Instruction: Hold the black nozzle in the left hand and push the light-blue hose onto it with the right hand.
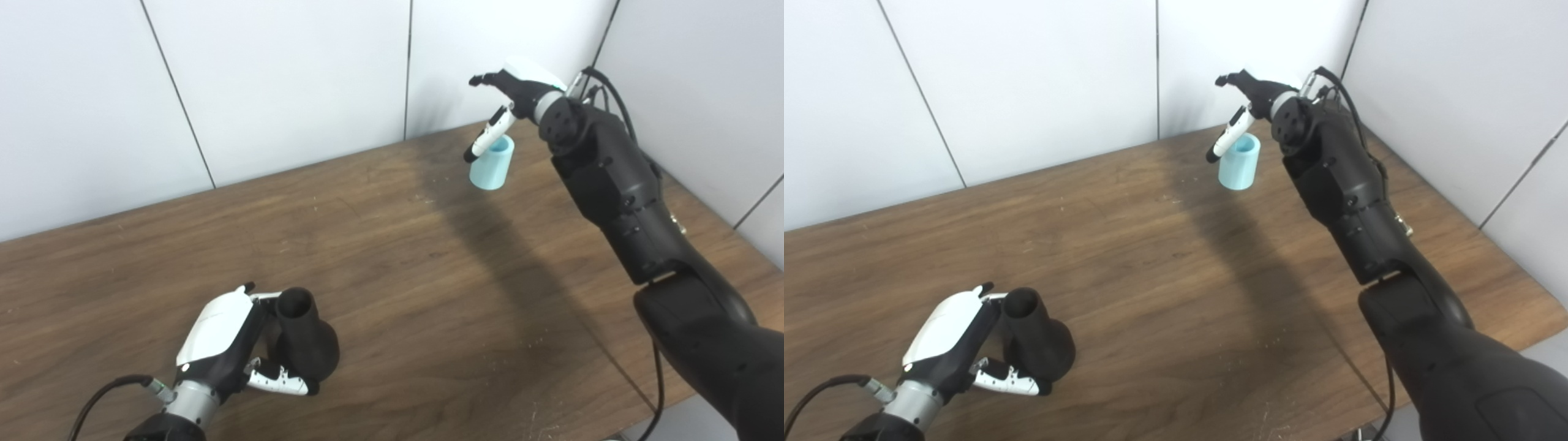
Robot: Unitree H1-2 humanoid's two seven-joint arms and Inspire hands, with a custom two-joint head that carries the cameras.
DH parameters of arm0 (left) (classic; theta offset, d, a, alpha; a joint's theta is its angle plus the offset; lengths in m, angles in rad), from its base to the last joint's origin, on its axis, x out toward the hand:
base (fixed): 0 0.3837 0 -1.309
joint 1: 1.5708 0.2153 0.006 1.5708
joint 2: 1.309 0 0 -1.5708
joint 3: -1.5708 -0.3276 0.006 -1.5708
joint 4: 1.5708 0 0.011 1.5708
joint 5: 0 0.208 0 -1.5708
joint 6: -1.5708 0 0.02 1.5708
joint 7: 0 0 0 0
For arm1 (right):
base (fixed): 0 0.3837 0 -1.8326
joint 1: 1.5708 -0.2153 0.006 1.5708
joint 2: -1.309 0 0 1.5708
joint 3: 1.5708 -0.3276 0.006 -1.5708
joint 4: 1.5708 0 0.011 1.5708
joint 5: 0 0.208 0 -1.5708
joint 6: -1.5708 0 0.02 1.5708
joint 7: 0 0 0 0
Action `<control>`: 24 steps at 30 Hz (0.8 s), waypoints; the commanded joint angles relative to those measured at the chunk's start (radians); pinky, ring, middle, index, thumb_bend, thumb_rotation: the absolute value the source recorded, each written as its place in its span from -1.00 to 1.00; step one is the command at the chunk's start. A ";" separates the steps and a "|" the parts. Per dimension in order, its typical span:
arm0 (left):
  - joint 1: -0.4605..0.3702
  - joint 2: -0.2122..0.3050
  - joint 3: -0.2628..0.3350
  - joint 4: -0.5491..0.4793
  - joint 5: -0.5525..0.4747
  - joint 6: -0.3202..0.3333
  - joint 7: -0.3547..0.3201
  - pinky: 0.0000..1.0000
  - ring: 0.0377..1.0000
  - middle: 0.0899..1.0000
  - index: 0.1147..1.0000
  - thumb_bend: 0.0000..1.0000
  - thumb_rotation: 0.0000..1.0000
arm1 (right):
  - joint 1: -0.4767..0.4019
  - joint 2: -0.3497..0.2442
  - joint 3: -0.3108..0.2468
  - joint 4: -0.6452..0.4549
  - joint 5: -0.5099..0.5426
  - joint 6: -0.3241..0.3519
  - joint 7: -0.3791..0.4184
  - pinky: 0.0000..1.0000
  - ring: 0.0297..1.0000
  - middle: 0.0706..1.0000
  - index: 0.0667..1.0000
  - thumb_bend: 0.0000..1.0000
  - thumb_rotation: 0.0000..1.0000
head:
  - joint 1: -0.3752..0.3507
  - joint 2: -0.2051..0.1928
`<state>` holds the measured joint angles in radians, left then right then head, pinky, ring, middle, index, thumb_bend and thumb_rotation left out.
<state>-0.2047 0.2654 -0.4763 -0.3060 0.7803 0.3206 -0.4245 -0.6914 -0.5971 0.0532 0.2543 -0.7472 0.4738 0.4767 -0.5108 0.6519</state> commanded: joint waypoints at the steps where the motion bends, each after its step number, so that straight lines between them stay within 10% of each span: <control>1: 0.052 0.044 -0.016 0.054 0.010 0.025 -0.064 1.00 0.59 0.01 -0.26 0.03 -1.00 | -0.071 -0.023 0.001 0.002 -0.035 -0.004 -0.005 0.86 0.92 0.88 0.78 0.96 -0.62 | 0.000 0.001; 24: 0.066 0.045 -0.015 0.046 0.007 0.032 -0.065 1.00 0.56 0.01 -0.26 0.03 -1.00 | -0.097 -0.012 0.112 0.164 -0.086 -0.008 -0.004 0.46 0.83 0.87 0.76 0.94 -0.73 | 0.017 -0.009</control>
<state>-0.1985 0.2671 -0.4706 -0.3093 0.7702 0.3210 -0.4246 -0.7359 -0.5792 0.1637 0.4334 -0.8347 0.4736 0.4988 -0.4955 0.6473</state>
